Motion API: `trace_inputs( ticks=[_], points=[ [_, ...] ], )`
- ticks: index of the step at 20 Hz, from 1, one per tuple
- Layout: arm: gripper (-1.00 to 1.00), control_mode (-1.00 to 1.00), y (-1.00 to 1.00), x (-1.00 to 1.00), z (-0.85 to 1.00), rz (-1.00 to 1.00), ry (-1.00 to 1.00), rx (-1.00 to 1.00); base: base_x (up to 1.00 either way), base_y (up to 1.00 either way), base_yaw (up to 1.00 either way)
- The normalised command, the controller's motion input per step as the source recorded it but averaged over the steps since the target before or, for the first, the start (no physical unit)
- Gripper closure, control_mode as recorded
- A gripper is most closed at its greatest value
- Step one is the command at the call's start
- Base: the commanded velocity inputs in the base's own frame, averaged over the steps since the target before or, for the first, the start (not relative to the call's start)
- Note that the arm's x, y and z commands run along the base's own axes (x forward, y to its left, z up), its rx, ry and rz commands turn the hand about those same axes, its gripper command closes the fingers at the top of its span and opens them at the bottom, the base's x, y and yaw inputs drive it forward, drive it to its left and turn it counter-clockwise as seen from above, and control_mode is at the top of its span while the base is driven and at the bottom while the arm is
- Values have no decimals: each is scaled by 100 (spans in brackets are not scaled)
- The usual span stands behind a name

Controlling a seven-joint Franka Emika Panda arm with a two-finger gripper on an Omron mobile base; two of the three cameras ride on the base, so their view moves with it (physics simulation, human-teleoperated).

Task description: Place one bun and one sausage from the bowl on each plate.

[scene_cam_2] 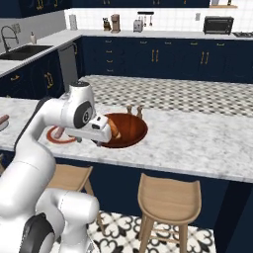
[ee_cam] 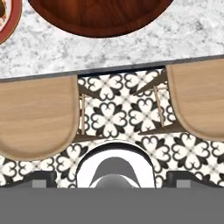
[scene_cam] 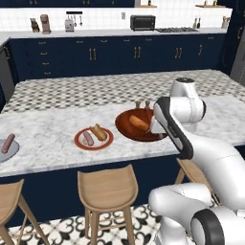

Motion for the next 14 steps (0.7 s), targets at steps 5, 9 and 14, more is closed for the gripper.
trace_inputs(
  ticks=[5, 9, 14],
  points=[
    [-100, -100, 0, 36, 0, 0, 0, 1, 47, -3, 0],
    [-100, -100, 0, 100, -10, 2, 0, 7, 0, 0, 0],
    [-100, -100, -1, 100, -16, 0, 0, 1, 0, 0, 0]
  ],
)
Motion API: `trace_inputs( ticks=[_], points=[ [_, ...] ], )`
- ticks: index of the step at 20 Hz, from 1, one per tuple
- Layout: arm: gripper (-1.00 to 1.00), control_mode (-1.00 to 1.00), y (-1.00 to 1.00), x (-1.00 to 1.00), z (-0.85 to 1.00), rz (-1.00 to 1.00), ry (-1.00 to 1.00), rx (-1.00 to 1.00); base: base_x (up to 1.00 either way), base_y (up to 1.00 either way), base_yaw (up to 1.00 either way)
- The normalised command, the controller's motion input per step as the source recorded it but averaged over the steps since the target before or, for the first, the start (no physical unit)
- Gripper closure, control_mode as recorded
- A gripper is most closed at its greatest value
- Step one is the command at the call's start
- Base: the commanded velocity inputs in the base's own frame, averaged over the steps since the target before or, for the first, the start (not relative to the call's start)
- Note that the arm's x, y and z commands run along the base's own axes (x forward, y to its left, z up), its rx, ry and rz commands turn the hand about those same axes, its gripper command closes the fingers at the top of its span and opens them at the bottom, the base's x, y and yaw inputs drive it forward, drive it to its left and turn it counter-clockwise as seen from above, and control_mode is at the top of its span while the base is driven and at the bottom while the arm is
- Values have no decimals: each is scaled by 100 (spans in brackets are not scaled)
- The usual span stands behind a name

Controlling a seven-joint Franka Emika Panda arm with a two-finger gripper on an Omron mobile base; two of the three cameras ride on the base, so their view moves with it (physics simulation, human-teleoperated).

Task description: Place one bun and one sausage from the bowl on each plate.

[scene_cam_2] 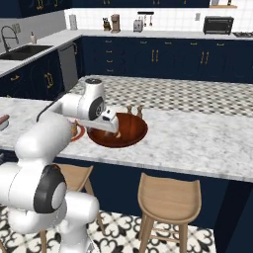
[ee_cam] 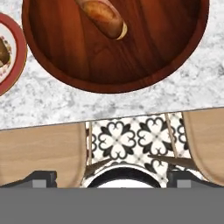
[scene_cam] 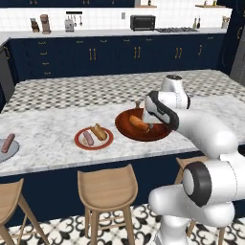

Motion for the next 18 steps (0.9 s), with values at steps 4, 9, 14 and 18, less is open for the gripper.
trace_inputs(
  ticks=[4, 9, 14, 18],
  points=[
    [-100, -100, -2, 97, -15, 0, 0, 0, 0, 0, 0],
    [-100, -100, 0, 100, -40, 0, 0, 0, 0, 0, 0],
    [-100, -100, -1, 78, -43, 18, 1, 1, 0, 0, 0],
    [-100, -100, -1, 26, -32, 39, 1, 0, 0, 0, 0]
  ],
)
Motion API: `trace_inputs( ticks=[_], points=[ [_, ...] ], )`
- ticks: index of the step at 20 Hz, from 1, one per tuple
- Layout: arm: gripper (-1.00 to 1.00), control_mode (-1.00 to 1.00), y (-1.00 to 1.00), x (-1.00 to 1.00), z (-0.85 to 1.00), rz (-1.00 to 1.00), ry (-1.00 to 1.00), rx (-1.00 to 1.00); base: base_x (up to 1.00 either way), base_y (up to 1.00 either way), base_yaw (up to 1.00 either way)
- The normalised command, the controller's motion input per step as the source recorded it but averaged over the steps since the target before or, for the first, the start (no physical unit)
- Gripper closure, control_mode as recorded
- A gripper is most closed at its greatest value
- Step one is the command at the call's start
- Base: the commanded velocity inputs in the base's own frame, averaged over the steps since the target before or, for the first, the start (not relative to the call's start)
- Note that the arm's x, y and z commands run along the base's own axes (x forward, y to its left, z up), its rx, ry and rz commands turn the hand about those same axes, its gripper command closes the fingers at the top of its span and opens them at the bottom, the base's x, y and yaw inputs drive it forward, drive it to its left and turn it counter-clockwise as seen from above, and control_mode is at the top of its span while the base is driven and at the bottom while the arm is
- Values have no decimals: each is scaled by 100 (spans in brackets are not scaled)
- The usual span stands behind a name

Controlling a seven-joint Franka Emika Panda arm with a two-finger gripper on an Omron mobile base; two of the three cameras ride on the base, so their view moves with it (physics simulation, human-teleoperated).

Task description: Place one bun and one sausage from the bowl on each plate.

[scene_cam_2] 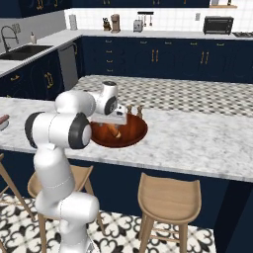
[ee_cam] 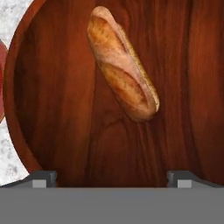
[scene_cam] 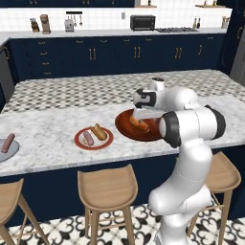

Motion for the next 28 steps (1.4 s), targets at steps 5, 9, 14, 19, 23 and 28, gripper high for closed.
trace_inputs(
  ticks=[5, 9, 14, 19, 23, 28],
  points=[
    [-100, -100, -1, 48, -21, 3, 0, 0, 0, 0, 0],
    [-100, -100, 0, 60, -30, 0, 2, 0, 0, 0, 0],
    [-100, -100, 0, 48, -39, 3, 3, 0, 0, 0, 0],
    [-100, -100, 3, 17, -32, 2, 0, 0, 0, 0, 0],
    [-100, -100, 16, 0, -21, 0, 1, 0, 0, 0, 0],
    [-100, -100, 4, 0, 0, 0, 0, 0, 0, 0, 0]
  ],
)
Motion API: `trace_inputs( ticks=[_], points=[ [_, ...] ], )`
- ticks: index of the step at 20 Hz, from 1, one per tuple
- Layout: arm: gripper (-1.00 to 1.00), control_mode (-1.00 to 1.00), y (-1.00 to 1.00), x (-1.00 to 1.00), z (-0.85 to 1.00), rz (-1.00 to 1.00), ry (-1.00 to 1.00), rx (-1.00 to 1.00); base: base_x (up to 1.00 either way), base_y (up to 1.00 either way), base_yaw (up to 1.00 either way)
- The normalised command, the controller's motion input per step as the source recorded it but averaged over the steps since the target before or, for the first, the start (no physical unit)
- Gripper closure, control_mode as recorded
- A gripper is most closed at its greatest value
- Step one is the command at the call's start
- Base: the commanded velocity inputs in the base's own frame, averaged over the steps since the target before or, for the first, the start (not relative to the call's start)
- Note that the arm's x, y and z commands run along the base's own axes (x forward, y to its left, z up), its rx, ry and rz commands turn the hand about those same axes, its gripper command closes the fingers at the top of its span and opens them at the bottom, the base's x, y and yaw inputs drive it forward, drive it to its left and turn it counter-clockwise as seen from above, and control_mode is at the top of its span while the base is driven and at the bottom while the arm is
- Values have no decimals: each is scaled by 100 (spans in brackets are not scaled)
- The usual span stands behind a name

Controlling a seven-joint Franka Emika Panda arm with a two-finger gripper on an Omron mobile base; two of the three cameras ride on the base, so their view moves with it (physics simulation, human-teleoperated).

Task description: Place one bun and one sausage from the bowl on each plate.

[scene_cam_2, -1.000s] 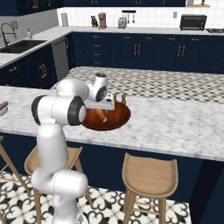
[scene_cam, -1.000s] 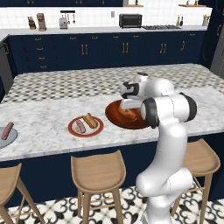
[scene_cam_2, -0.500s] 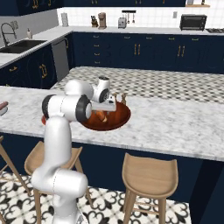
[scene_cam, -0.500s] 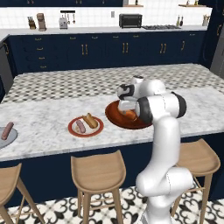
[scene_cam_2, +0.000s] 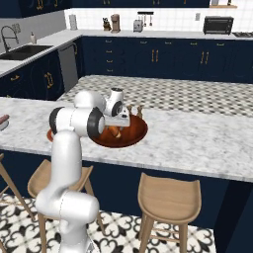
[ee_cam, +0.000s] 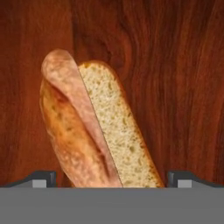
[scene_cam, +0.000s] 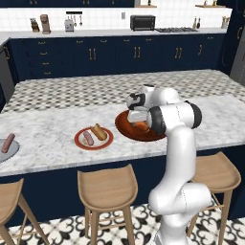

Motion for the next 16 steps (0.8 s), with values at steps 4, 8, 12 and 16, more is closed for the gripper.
trace_inputs(
  ticks=[4, 8, 12, 16],
  points=[
    [100, -100, 0, 0, 0, 0, 0, 0, 0, 0, 0],
    [100, -100, 0, 0, 0, 0, 0, 0, 0, 0, 0],
    [100, -100, -5, 0, 0, 1, 0, 0, 0, 0, 0],
    [100, -100, -9, -34, 66, -5, 0, 1, 0, 0, 0]
  ],
)
